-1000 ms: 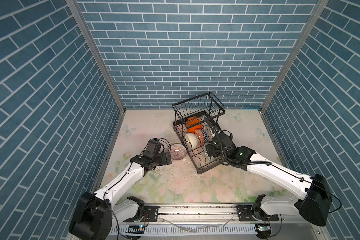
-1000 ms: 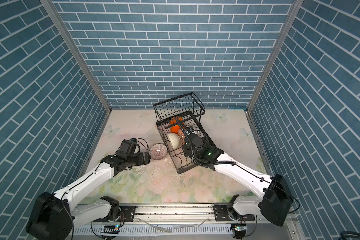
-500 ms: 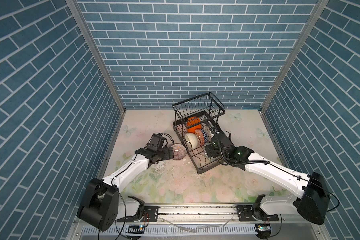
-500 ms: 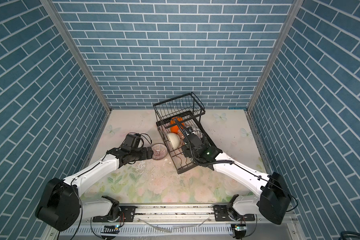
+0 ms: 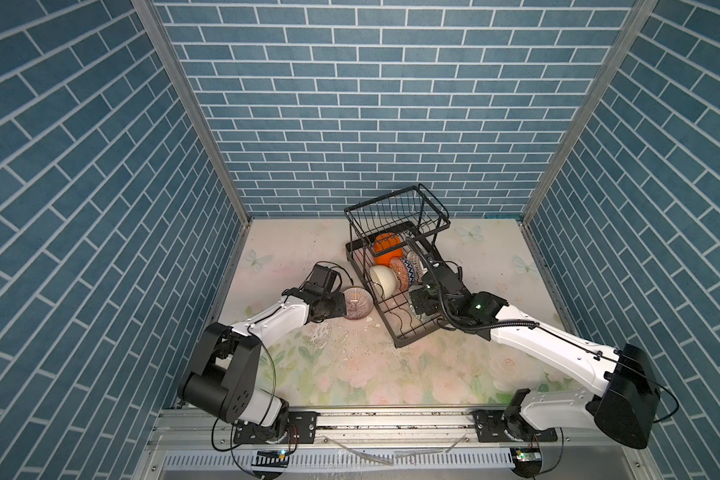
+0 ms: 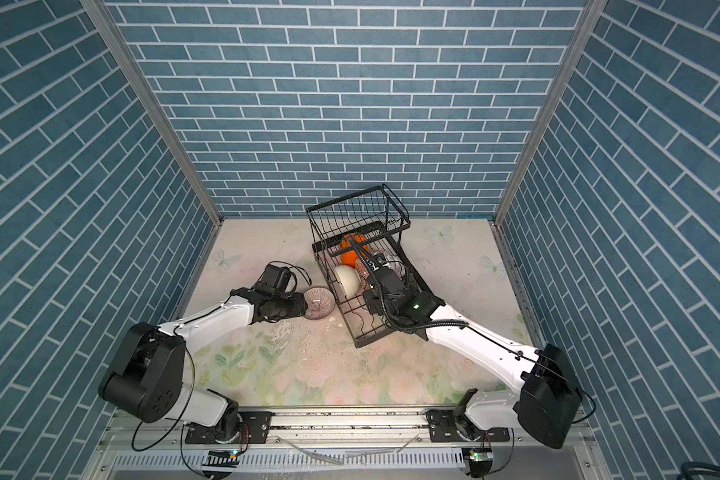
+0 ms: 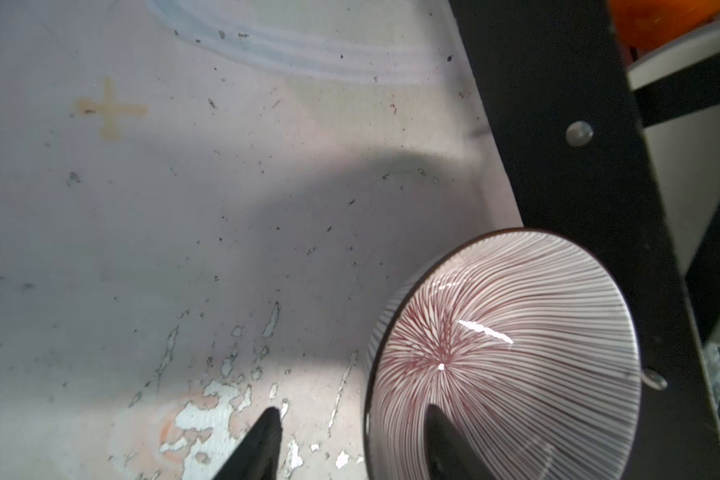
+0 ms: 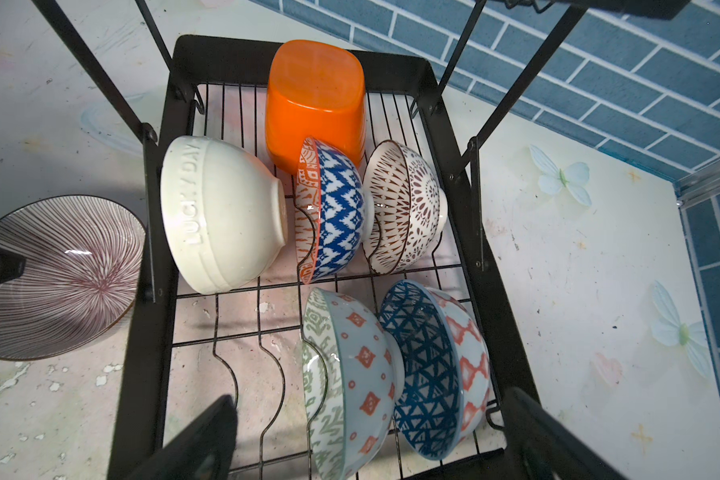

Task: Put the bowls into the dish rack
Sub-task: 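Grasp the purple-striped bowl beside the rack with the left gripper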

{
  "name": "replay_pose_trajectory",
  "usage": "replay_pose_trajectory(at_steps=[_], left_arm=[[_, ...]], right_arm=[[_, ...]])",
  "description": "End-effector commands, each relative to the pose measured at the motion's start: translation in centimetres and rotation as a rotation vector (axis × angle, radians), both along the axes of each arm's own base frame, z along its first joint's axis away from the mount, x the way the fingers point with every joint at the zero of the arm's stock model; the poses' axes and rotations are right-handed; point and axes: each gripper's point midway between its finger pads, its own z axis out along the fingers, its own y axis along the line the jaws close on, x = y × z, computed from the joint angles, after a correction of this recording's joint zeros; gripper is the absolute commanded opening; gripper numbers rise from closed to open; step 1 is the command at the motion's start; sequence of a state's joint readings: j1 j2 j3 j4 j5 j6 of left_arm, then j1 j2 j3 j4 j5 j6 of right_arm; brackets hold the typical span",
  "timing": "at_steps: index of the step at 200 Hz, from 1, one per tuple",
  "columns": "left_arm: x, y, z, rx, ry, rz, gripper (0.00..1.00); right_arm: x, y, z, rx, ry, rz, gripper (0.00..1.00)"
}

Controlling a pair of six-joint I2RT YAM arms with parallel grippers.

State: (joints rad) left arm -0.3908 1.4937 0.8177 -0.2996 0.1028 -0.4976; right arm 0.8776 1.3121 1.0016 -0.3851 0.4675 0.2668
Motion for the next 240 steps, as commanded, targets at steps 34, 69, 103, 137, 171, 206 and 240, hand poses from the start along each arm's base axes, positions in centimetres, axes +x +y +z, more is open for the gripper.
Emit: replay_pose_trajectory(at_steps=[34, 69, 103, 137, 171, 206, 240], left_arm=[[1.1, -0.6, -0.6, -0.017, 0.008, 0.004, 0.37], [1.0, -0.6, -0.7, -0.022, 0.013, 0.003, 0.21], [0.9, -0.7, -0.2, -0.03, 0.001, -0.006, 0.09], [0.8, -0.8, 0.3, -0.039, -0.017, -0.016, 0.0], [0.5, -0.8, 1.0, -0.047, -0.038, -0.032, 0.0], [0.1, -0.5, 2.2, -0.051, -0.078, -0.034, 0.0], [-0.3, -0.3, 3.9, -0.074, -0.133, -0.029, 0.0]], right_arm=[[0.4, 0.0, -0.2, 0.006, 0.028, -0.04, 0.99], [0.5, 0.5, -0.5, 0.004, 0.041, -0.03, 0.99], [0.6, 1.1, -0.6, 0.004, 0.051, -0.015, 0.99], [0.6, 1.4, -0.6, 0.008, 0.058, -0.002, 0.99], [0.6, 1.8, -0.6, 0.014, 0.064, 0.007, 0.99], [0.4, 2.7, -0.9, 0.014, 0.099, 0.044, 0.96], [0.3, 3.7, -1.6, 0.018, 0.136, 0.067, 0.94]])
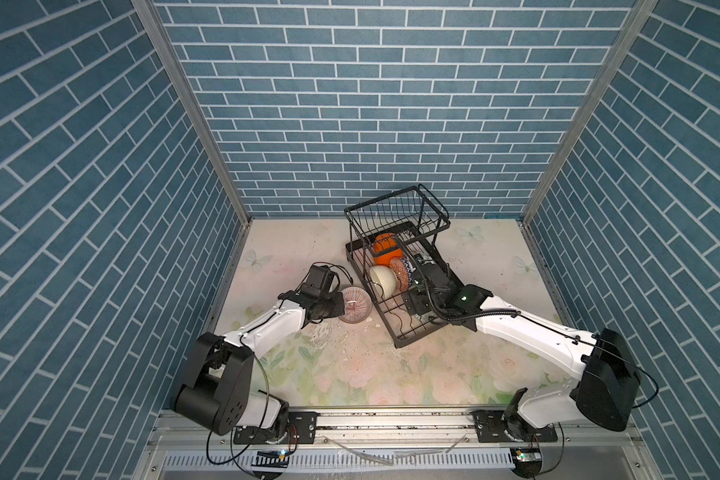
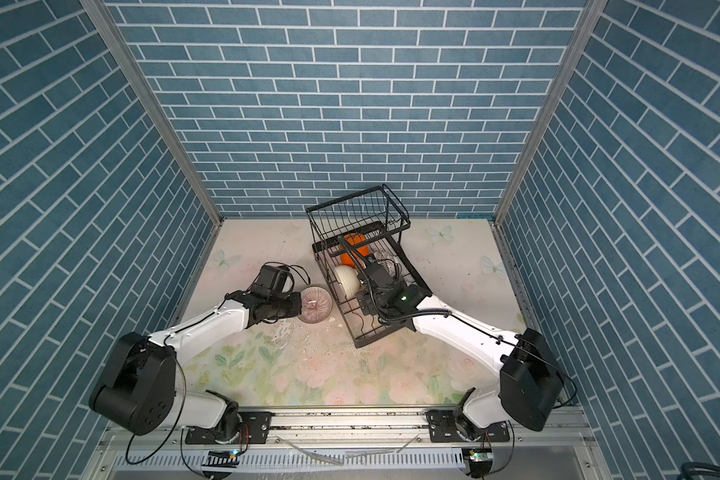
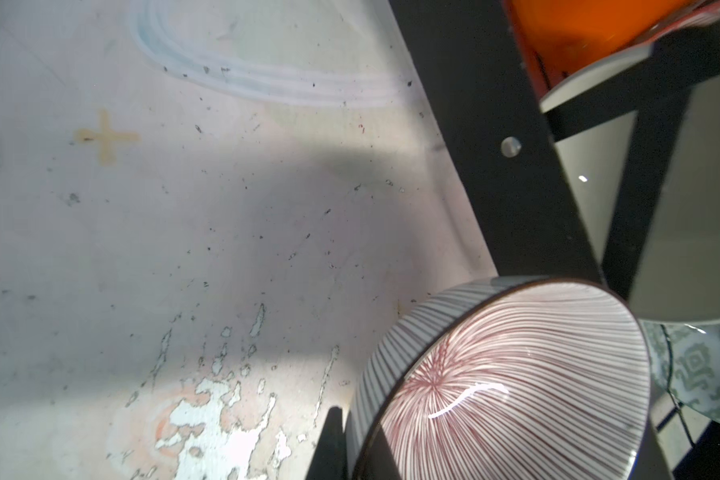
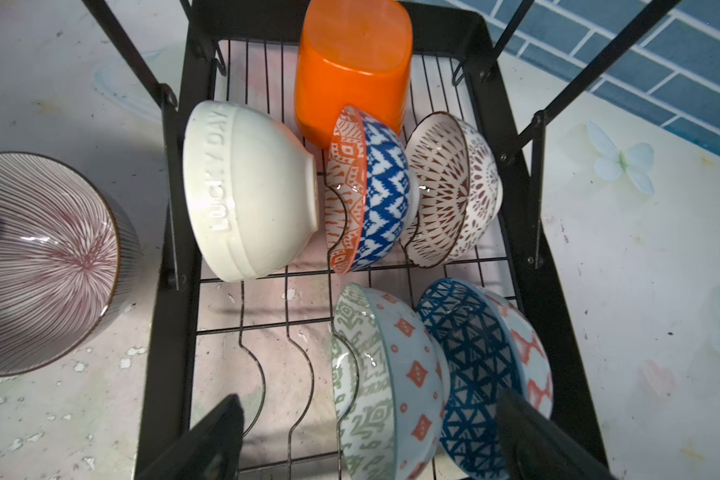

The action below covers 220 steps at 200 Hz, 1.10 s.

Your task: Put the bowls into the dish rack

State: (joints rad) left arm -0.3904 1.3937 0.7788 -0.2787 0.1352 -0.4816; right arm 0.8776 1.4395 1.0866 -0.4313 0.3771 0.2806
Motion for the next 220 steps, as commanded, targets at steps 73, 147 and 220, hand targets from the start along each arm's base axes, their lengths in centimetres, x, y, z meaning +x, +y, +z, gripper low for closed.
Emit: replay_pose_trajectory(at_steps=[73, 147, 220], left_arm=[[-0.8, -0.7, 5.6, -0.11, -0.16, -0.01, 0.0], [-1.3, -1.6, 6.5, -0.081, -0.19, -0.025, 0.0], [-1.1, -2.8, 7.3, -0.106, -0.216, -0.039, 0.0]], right_arm=[[-0.3, 4.6, 1.4, 0.102, 0.048, 0.09, 0.9], [-1.6, 8.9, 3.6, 0.159, 0.023, 0.193, 0.87], [-1.7, 10.6, 3.3, 0.172, 0.048, 0.22, 0.83]])
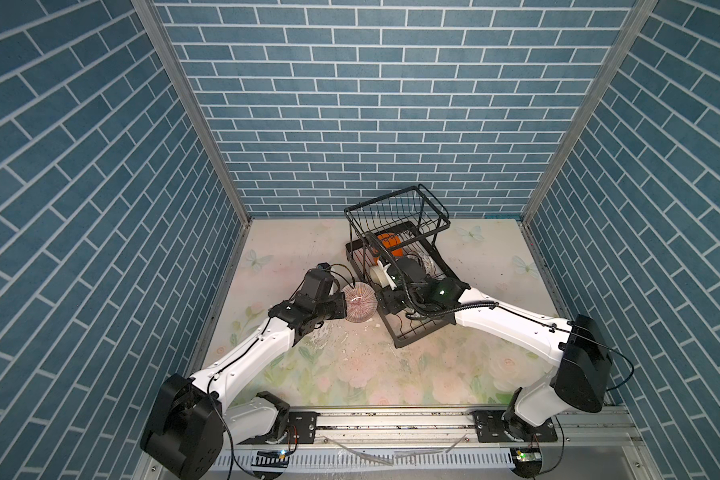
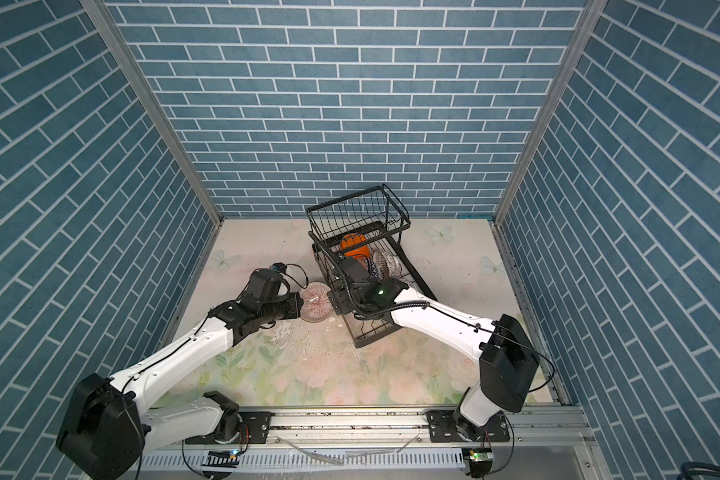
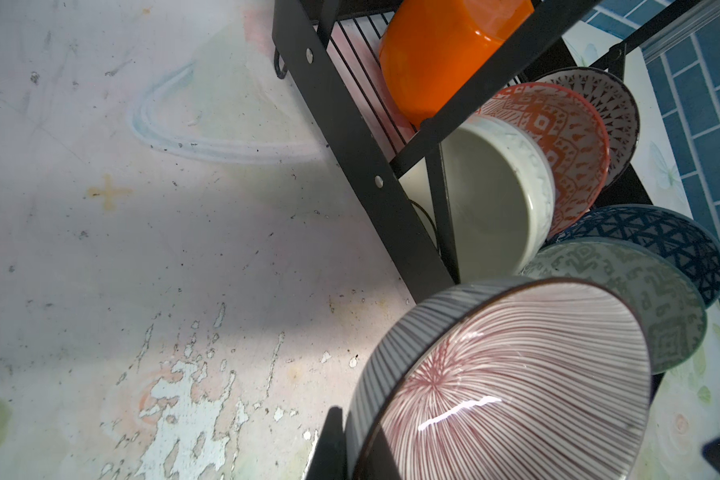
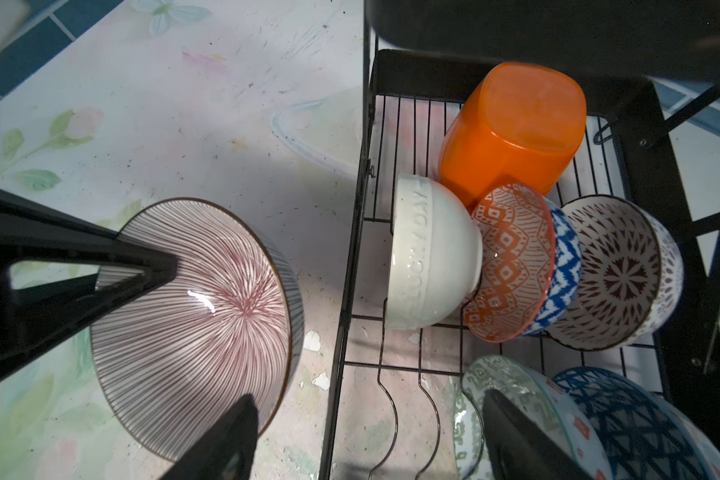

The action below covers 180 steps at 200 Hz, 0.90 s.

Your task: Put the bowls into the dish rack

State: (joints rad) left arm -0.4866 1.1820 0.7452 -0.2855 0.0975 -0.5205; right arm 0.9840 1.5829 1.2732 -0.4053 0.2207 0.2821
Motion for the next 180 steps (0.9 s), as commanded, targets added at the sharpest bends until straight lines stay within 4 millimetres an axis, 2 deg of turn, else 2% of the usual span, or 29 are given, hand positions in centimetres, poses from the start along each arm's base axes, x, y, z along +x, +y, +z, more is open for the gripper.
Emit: replay_pose_trajectory(at_steps=[1, 110, 180], left_arm=[[0.8, -0.8, 1.9, -0.041, -0.06, 0.003, 0.0], [0.7, -2.8, 2.4, -0.064, -0.073, -0.04, 0.0], [0.7, -3.1, 2.4, -0.068, -0.073, -0.043, 0.0]], right_arm=[[0.2, 1.5, 1.4, 0.046, -0.001, 0.009, 0.83], [1.1, 2.3, 0.1, -0.002, 0.0, -0.008, 0.69], [1.3, 2.4, -0.5, -0.027, -0.002, -0.015, 0.48]])
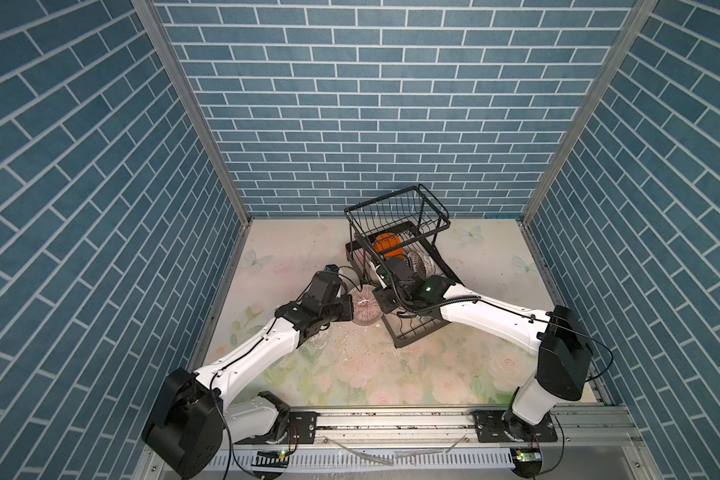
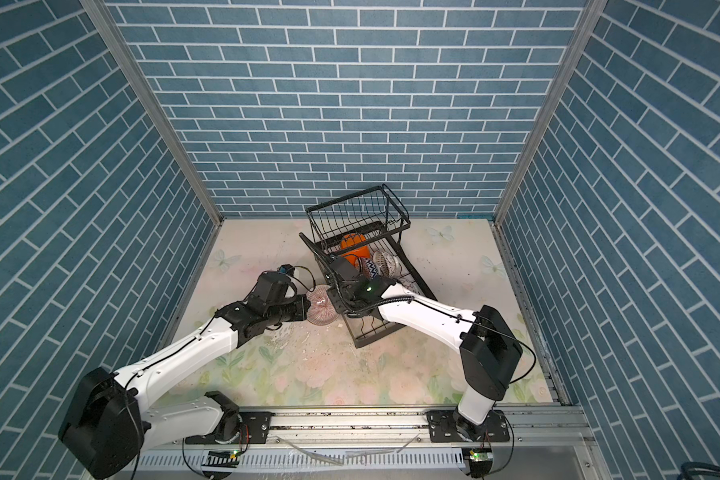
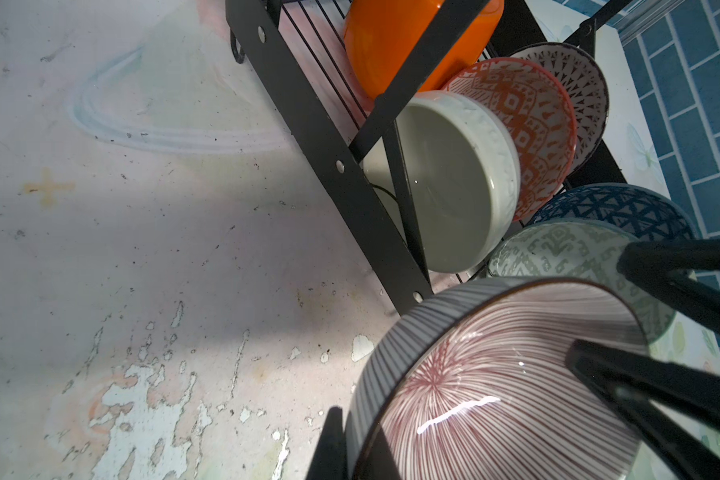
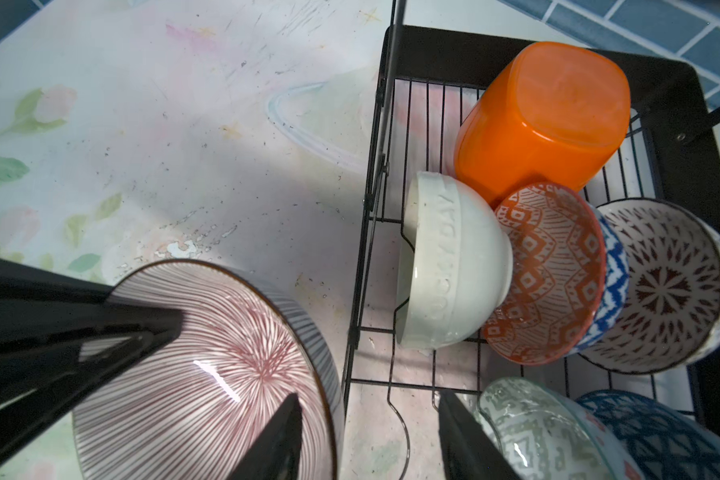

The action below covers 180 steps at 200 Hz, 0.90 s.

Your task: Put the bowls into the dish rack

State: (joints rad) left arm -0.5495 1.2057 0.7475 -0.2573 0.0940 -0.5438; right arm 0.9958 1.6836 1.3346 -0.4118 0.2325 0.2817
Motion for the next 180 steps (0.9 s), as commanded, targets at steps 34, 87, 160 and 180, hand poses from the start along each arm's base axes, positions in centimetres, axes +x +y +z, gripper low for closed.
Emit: replay_pose_trajectory(at_steps=[34, 87, 160, 180], left_arm=[[1.28, -1.28, 2.69, -0.066, -0.075, -0.004, 0.0], [1.3, -1.2, 2.55, -0.064, -0.074, 0.001, 0.0], [1.19, -1.0, 2.39, -0.06, -0.072, 0.008, 0.03], [1.17, -0.99, 2.33, -0.059, -0.07, 0.009, 0.06]], right_arm=[[0.63, 0.87, 1.09, 0.008, -0.018, -0.017, 0.35], [0.64, 1.17, 0.85, 0.0, -0.012, -0.013, 0.13], [0.69, 1.22, 0.76, -0.008, -0.011, -0.018, 0.0], [0.72, 1.19, 0.84, -0.011, -0.013, -0.021, 0.0]])
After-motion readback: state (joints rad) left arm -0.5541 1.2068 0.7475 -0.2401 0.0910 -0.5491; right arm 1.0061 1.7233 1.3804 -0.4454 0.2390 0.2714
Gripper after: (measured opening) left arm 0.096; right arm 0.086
